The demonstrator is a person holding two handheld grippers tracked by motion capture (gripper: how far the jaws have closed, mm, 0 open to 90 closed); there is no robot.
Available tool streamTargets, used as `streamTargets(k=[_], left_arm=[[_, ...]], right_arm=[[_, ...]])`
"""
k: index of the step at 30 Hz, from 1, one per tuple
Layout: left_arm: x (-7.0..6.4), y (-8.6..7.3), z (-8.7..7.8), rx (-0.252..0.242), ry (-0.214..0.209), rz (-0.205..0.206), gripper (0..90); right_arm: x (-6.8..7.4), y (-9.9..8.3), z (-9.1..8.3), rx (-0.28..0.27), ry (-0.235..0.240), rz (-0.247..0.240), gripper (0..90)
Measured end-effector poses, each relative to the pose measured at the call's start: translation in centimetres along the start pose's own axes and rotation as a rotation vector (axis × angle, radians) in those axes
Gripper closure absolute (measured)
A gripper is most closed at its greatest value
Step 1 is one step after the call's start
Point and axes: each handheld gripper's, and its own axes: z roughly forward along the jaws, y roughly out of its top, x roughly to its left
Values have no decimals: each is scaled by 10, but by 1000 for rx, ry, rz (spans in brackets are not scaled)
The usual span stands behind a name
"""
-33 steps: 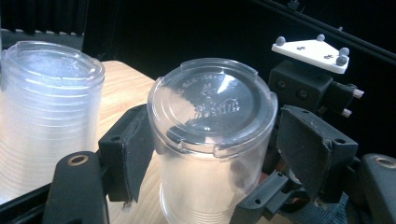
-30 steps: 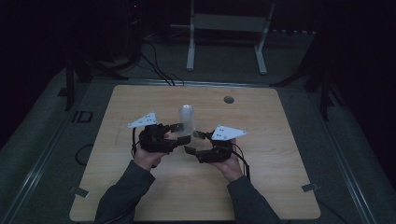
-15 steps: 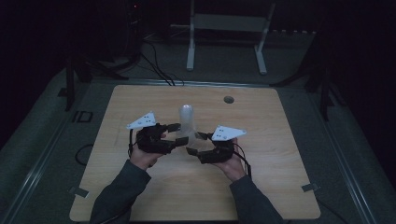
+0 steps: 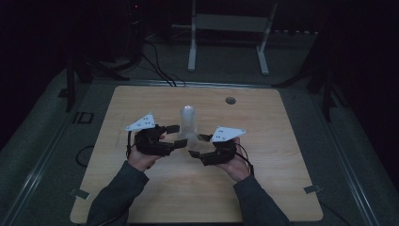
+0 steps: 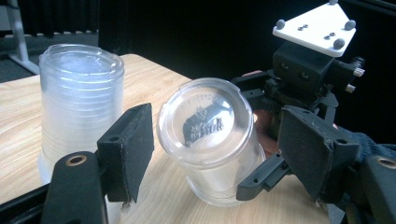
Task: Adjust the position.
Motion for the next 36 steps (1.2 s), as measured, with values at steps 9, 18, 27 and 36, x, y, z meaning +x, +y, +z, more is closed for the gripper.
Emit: streamTargets(k=[9,18,27,36], left_arm=[[0,-1,-2,29,13,26,272],[-1,0,-3,61,36,59,272],[-1,2,-6,87,56,88,272],[-4,2,-4,131,84,125,272]], right_arm=[[-1,5,-1,49,-9,-30,304],[-3,9,-1,112,1,-49,300],[-5,14,-4,164,5,-79,300],[-5,19,-4,220,11,-131,300]])
